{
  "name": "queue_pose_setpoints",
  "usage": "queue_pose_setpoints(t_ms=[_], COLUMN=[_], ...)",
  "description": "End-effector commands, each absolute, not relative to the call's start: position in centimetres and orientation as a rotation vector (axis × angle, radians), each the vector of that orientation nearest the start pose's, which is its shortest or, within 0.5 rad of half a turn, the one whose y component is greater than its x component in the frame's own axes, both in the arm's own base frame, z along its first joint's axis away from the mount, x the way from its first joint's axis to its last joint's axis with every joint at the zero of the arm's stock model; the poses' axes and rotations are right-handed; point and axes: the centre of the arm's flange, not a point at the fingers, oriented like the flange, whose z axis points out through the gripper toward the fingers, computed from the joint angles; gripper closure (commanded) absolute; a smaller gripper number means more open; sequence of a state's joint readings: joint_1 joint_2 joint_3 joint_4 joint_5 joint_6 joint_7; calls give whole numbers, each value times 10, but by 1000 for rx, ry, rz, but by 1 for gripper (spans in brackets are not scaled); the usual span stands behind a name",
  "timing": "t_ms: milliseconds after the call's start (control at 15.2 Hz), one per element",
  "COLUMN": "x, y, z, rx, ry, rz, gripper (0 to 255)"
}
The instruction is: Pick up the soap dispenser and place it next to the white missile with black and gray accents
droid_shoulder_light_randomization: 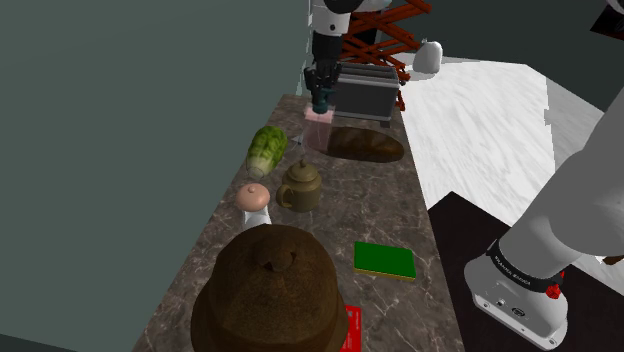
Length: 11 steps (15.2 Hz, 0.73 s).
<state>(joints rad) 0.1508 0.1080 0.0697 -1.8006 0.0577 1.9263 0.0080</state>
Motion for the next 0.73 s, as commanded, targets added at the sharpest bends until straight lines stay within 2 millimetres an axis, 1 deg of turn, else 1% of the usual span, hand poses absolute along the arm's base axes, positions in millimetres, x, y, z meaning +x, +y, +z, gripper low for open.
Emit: queue_pose_setpoints(t_ms=[0, 660], x=[581, 581], y=[132, 132], z=[474, 421], rx=[-3064, -3064], ry=[-296, -296], rz=[-18, -18], gripper=[255, 255])
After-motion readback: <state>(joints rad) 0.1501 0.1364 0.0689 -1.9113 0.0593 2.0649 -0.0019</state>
